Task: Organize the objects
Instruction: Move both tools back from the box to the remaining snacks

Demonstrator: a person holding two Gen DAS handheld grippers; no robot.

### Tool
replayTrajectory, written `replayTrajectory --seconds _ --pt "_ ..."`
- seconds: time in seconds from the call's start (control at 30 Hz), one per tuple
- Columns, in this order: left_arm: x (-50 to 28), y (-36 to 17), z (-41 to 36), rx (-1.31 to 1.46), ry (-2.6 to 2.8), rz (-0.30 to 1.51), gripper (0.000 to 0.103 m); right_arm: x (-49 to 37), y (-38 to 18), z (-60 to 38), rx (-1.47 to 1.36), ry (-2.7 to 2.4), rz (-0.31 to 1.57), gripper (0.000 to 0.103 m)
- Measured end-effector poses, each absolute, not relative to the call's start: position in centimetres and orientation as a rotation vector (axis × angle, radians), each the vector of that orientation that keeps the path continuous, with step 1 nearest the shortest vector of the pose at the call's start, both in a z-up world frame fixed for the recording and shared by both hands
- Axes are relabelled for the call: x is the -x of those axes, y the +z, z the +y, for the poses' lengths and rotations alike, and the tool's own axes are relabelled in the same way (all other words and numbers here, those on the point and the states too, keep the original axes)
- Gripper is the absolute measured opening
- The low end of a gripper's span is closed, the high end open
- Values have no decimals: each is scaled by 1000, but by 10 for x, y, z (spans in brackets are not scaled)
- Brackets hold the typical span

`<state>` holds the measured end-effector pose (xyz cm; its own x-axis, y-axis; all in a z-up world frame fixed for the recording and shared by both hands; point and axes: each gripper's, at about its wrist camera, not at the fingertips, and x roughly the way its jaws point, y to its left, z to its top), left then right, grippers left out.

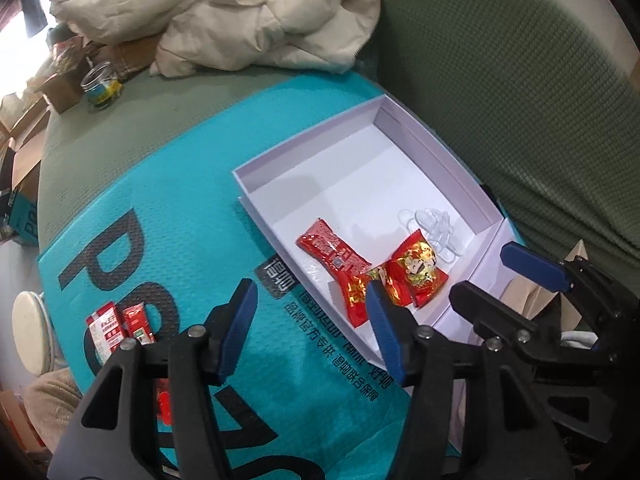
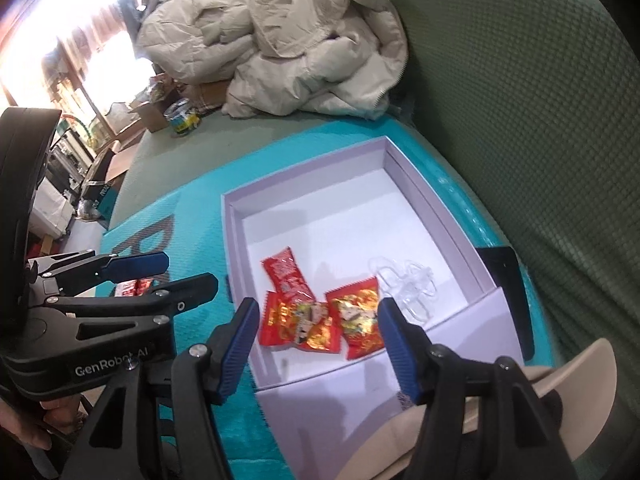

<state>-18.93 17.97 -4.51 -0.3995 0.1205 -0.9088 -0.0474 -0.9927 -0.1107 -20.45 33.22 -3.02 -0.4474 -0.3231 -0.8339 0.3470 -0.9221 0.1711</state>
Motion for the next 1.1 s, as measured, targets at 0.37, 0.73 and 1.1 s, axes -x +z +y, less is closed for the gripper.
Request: replayTrajectory --seconds 0.37,0.73,1.1 --pt "166 -27 145 1646 2639 -166 57 191 -16 308 -1305 -2331 47 68" --pt "146 -33 111 1689 2686 -291 57 179 -18 283 -1315 -2266 57 69" --pt "118 -42 67 1751 2729 -353 57 157 -16 247 -1297 -2240 138 70"
